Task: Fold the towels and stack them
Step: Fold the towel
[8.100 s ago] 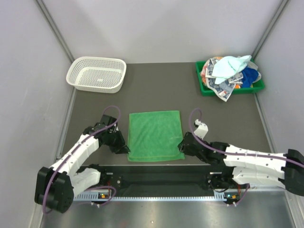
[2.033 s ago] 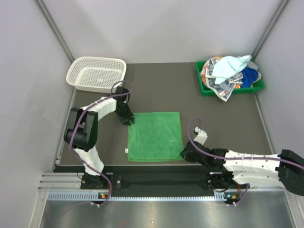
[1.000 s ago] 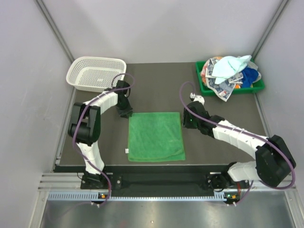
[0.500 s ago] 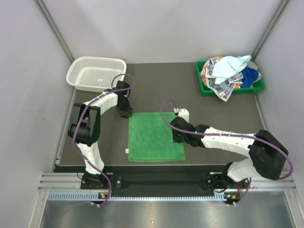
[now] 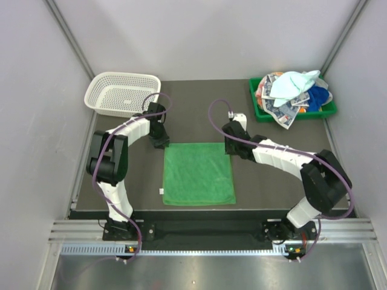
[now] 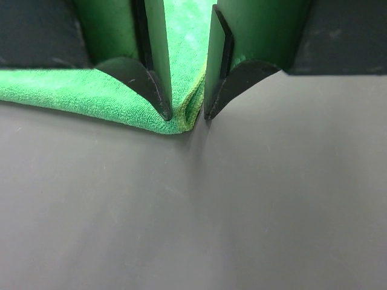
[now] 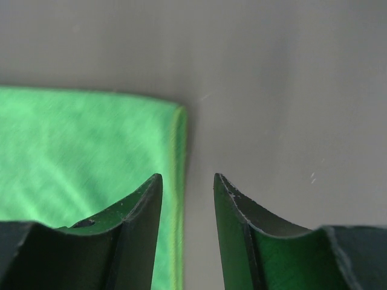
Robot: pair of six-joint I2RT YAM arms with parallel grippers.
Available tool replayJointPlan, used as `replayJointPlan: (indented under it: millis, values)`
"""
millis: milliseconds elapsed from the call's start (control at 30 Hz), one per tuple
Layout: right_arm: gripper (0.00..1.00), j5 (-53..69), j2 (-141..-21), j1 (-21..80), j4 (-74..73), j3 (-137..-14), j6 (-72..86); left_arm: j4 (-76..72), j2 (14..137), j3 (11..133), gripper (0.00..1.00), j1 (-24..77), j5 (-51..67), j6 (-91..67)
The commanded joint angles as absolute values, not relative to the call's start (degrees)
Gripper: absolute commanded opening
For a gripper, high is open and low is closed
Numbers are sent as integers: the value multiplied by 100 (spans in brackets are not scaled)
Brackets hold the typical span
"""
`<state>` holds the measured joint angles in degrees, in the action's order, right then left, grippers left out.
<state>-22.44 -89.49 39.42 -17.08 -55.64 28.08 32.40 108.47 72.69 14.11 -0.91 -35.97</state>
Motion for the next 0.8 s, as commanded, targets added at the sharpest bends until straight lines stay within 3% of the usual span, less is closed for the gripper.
replayJointPlan:
  millis: [0,300,433,600,767]
  values:
    - [40,-1978,-9263,3578,-1345,-5871,2382,2813,10828,7198,33,1380,-44,-3709]
    - [40,-1845,-9633,3463,-1151,-6073,2407,2760,10828,7137,33,1380,-62,-3683]
    - [39,-2346,-9431,3437,-1380,-5994,2592,2734,10820,7093,33,1380,-62,-3709]
    - [40,-2136,-8983,3463,-1187,-5880,2576,2733,10758,7084,33,1389,-105,-3718]
    - [39,-2066,-9483,3595,-1485,-6328,2426,2716,10758,7119,33,1389,-97,-3762]
